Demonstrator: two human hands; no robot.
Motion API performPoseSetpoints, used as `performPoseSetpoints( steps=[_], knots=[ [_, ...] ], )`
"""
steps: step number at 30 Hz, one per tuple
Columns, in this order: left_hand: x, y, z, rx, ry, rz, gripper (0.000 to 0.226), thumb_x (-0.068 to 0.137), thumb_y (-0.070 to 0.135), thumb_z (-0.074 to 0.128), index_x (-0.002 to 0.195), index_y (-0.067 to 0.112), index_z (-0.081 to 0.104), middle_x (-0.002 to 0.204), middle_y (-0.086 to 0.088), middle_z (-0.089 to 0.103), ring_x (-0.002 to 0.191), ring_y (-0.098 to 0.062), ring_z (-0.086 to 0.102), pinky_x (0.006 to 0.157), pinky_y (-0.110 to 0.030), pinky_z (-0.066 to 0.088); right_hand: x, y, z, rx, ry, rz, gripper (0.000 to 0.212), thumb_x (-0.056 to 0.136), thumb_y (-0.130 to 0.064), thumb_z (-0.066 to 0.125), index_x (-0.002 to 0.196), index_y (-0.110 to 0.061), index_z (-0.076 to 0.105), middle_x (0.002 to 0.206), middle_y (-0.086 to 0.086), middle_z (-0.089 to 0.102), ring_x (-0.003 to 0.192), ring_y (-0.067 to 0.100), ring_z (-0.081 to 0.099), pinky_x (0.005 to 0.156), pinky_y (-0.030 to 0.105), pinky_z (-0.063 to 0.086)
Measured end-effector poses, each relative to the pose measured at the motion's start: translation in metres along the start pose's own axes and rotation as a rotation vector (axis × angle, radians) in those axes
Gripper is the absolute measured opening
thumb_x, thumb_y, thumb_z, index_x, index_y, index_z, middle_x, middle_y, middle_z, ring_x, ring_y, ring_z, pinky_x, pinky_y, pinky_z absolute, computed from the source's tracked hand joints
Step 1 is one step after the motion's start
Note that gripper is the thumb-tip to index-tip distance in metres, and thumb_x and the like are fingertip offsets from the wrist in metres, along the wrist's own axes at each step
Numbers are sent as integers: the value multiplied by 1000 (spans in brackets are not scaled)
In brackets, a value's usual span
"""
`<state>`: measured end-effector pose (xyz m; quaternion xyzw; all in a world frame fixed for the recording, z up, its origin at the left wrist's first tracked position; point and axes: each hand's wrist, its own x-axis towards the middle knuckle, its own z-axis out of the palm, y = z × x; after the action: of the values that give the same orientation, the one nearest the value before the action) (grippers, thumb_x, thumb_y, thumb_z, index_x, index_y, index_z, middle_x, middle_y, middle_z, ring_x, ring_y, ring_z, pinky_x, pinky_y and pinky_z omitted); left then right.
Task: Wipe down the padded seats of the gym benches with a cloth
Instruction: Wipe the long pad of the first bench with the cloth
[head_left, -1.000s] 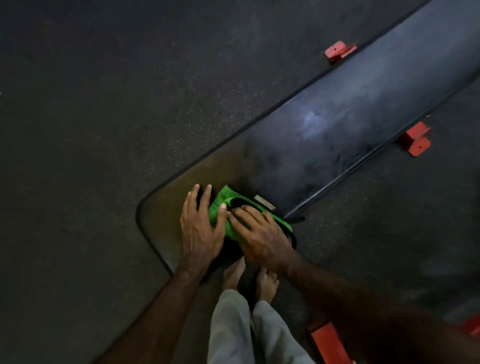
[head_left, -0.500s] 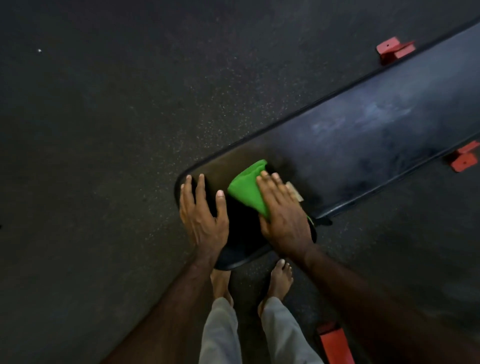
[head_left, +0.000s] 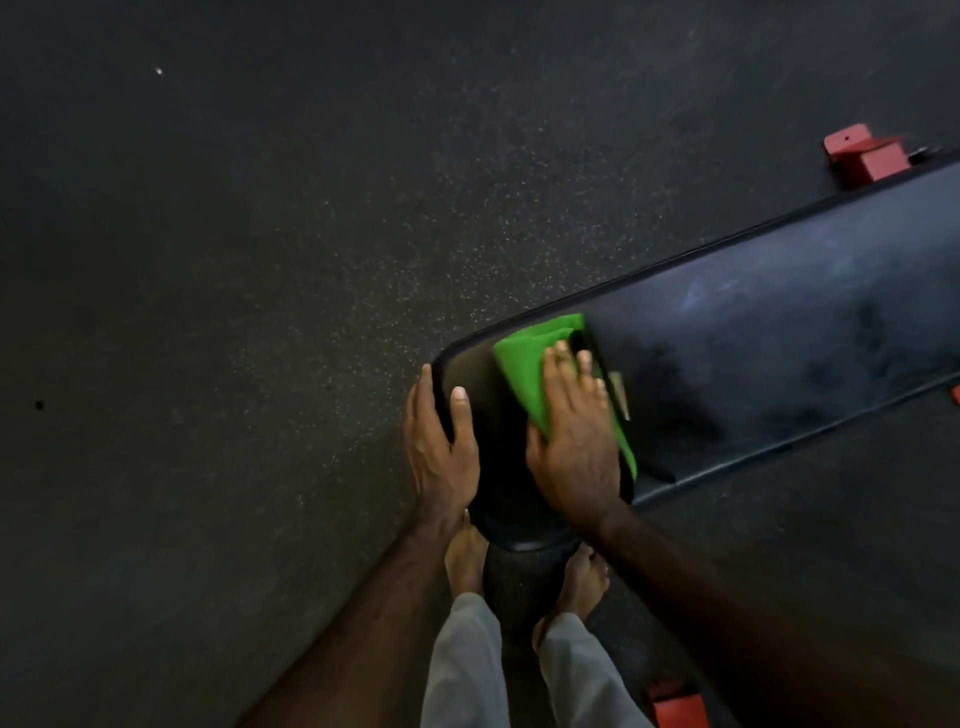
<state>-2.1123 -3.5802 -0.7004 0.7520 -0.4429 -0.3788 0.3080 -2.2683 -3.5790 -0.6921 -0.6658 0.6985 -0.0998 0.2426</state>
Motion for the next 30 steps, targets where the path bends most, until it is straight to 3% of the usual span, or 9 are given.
performPoseSetpoints(
  steps=[4, 6, 9, 10, 14, 16, 19, 24, 30],
  knots=[
    [5, -6, -9, -34, -35, -44, 64, 102, 50, 35, 157, 17, 40, 160, -1, 42, 144, -8, 37, 120, -35, 32, 29, 14, -11, -150, -221, -540, 80, 89, -31, 54, 163, -19, 25, 170, 0, 22, 158, 22, 17, 128, 44, 16],
    [9, -7, -13, -100, -46, -67, 62, 101, 47, 35, 154, 17, 44, 157, 1, 45, 141, -4, 39, 119, -32, 34, 54, 25, -20, -136, -117, -446, 76, 88, -33, 50, 160, -18, 33, 167, 2, 32, 155, 22, 27, 126, 49, 23],
    [15, -7, -16, -197, -24, -146, 57, 99, 42, 35, 147, 16, 55, 149, 1, 55, 136, -8, 48, 116, -31, 39, 64, 3, -13, -8, 88, -34, 74, 88, -23, 56, 158, -11, 36, 164, 9, 37, 154, 29, 28, 125, 54, 23],
    [17, -8, -17, -232, -10, -181, 56, 99, 41, 35, 142, 16, 59, 144, 0, 60, 133, -10, 53, 114, -34, 42, 63, -12, -4, 2, 97, -55, 75, 87, -21, 58, 157, -9, 37, 163, 12, 38, 154, 32, 28, 125, 56, 24],
    [22, -12, -20, -297, 41, -287, 44, 94, 38, 37, 102, 9, 68, 98, -8, 70, 90, -22, 67, 85, -50, 55, 70, -26, 4, -157, -257, -682, 75, 86, -30, 54, 158, -16, 37, 164, 5, 37, 154, 27, 28, 127, 46, 20],
    [20, -13, -24, -317, 27, -307, 39, 95, 37, 37, 100, 14, 68, 95, -5, 71, 85, -16, 68, 78, -44, 57, 92, -21, -4, -152, -209, -572, 70, 87, -30, 60, 153, -13, 44, 157, 10, 47, 148, 30, 40, 125, 47, 24],
    [17, -20, -27, -370, 1, -364, 40, 98, 39, 37, 120, 25, 66, 116, -2, 71, 105, -17, 70, 91, -47, 59, 96, -29, -2, -50, -20, -216, 61, 89, -27, 63, 145, -7, 53, 145, 16, 57, 137, 37, 50, 122, 49, 29],
    [12, -27, -30, -446, 132, -543, 49, 91, 59, 39, 107, 24, 69, 106, -10, 71, 98, -30, 70, 90, -57, 57, 80, -36, -1, -186, -396, -761, 72, 88, -36, 54, 155, -15, 43, 162, 8, 41, 153, 29, 31, 127, 47, 22],
    [13, -24, -37, -469, 138, -515, 56, 106, 56, 34, 130, 16, 64, 119, -8, 70, 103, -21, 69, 88, -39, 58, 69, -52, 7, -150, -276, -554, 67, 90, -36, 57, 153, -17, 47, 161, 7, 43, 153, 29, 30, 127, 50, 22]
  ],
)
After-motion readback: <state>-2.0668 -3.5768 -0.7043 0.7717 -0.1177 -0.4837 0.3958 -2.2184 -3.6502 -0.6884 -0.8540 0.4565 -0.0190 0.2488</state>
